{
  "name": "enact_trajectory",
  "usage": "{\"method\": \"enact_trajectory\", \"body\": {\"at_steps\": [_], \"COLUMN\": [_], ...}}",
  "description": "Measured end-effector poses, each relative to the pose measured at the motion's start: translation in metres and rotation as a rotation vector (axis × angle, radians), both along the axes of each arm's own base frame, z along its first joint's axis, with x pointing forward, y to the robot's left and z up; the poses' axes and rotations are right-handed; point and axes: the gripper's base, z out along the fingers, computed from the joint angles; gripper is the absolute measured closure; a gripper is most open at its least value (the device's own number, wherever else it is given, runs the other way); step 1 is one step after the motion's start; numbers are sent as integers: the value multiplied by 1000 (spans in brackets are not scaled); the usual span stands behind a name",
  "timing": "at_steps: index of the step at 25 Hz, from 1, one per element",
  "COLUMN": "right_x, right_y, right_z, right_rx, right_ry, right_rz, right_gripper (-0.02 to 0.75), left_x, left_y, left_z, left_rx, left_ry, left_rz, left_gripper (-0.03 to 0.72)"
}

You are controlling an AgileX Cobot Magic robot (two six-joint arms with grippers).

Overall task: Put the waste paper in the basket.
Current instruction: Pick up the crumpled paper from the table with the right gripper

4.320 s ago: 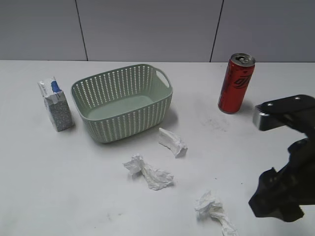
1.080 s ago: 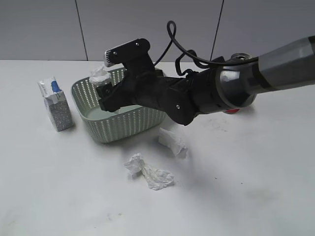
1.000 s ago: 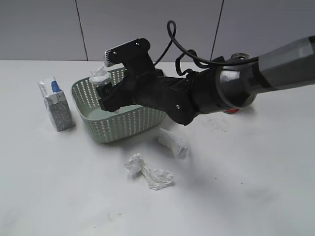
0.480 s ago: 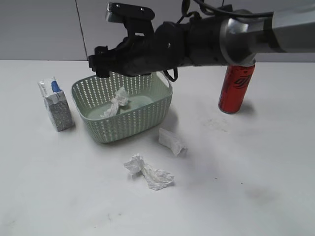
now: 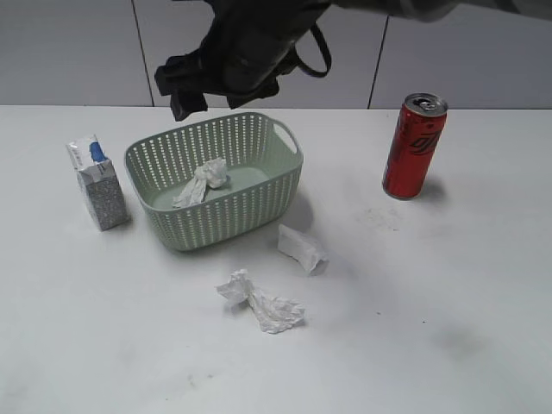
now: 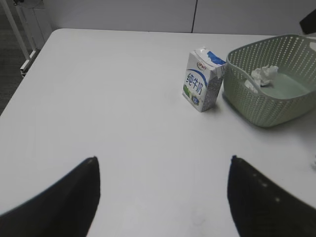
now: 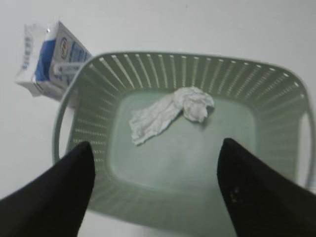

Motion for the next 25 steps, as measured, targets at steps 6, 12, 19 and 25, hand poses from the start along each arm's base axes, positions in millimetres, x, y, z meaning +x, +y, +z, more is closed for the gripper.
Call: {"method": "enact_trajectory", "body": {"at_steps": [6,12,19,25], "right_x": [-8,-20,-50,-82], "right_y": [-13,-24,-46,-76], "right_z": [33,56,88,82], "right_rx": [-205,-280,-242,-304], "right_ry": [82,110,113,158], "right_rz": [66,133,143,163], "right_gripper": [157,157,157,157], "left_x": [0,0,0,0], "left_y": [0,0,0,0], "left_z": [0,0,0,0], "left_rx": [0,0,0,0], "left_ry": [0,0,0,0], "left_rz": [0,0,0,0], "left_gripper": [97,97,97,97]}}
